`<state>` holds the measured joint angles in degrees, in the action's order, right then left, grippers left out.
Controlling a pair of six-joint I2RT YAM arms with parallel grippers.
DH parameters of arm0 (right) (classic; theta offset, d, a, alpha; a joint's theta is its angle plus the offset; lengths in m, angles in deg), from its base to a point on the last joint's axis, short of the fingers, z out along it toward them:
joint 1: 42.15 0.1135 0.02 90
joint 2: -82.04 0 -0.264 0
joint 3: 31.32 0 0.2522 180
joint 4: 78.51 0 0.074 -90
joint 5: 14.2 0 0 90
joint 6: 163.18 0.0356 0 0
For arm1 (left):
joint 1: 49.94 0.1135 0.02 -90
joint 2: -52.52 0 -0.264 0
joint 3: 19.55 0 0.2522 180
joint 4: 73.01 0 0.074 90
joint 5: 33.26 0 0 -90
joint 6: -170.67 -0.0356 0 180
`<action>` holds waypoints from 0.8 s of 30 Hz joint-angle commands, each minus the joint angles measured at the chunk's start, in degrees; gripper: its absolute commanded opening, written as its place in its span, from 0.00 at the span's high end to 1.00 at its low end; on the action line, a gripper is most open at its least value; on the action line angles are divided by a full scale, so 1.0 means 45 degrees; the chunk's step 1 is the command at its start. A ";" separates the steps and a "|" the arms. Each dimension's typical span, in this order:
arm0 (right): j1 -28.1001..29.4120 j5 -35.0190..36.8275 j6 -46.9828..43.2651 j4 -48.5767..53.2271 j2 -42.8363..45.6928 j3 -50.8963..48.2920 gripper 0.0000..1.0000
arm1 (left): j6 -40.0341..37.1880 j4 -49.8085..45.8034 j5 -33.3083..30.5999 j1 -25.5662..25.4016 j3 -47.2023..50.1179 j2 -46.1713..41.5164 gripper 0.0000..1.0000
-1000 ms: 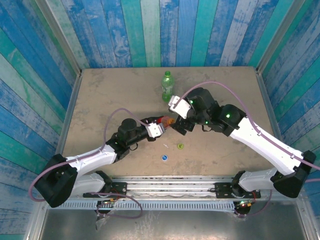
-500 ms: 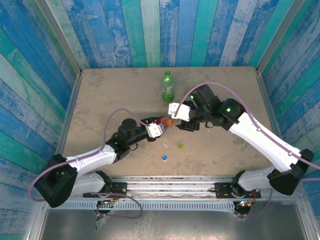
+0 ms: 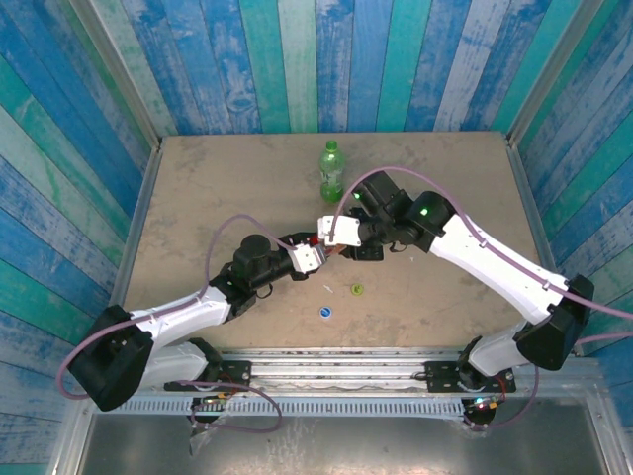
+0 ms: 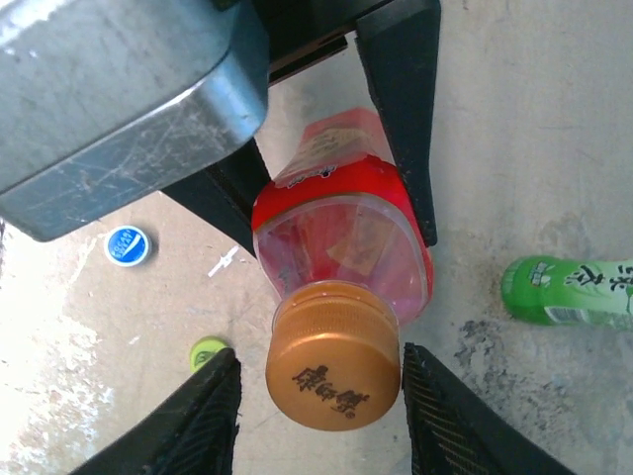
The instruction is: Screw on the bottle caps
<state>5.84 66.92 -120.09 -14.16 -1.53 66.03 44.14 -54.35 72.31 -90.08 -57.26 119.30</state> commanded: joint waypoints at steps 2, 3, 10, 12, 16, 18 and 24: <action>0.0103 0.0118 0.0074 0.0226 -0.0084 0.0343 0.64 | -0.0038 0.0166 0.0211 -0.0016 -0.0115 -0.0486 0.48; 0.0108 0.0138 0.0126 0.0233 -0.0064 0.0319 0.67 | -0.0026 0.0176 0.0209 -0.0007 -0.0112 -0.0485 0.48; 0.0107 -0.0345 0.3644 -0.0149 0.0228 0.0194 0.83 | 0.0093 0.0336 0.0118 -0.0006 -0.0072 -0.0445 0.48; 0.0115 0.0334 0.7085 -0.0739 0.0289 0.0211 0.88 | 0.0168 0.0448 0.0060 -0.0022 -0.0012 -0.0480 0.48; 0.0067 0.0597 1.3751 -0.0905 0.0508 0.0203 0.90 | 0.0514 0.0912 -0.0222 -0.0006 0.0096 -0.0452 0.49; 0.0033 -0.0308 1.6052 -0.1441 0.0739 -0.0342 0.87 | 0.0694 0.1257 -0.0373 -0.0006 0.0145 -0.0359 0.49; 0.0020 -0.1071 1.2620 -0.1904 0.1342 -0.1040 0.58 | 0.0656 0.1301 -0.0140 -0.0006 0.0118 -0.0168 0.49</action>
<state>5.71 65.50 -60.29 -20.58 2.51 62.25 46.89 -50.78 71.68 -90.02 -57.23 119.26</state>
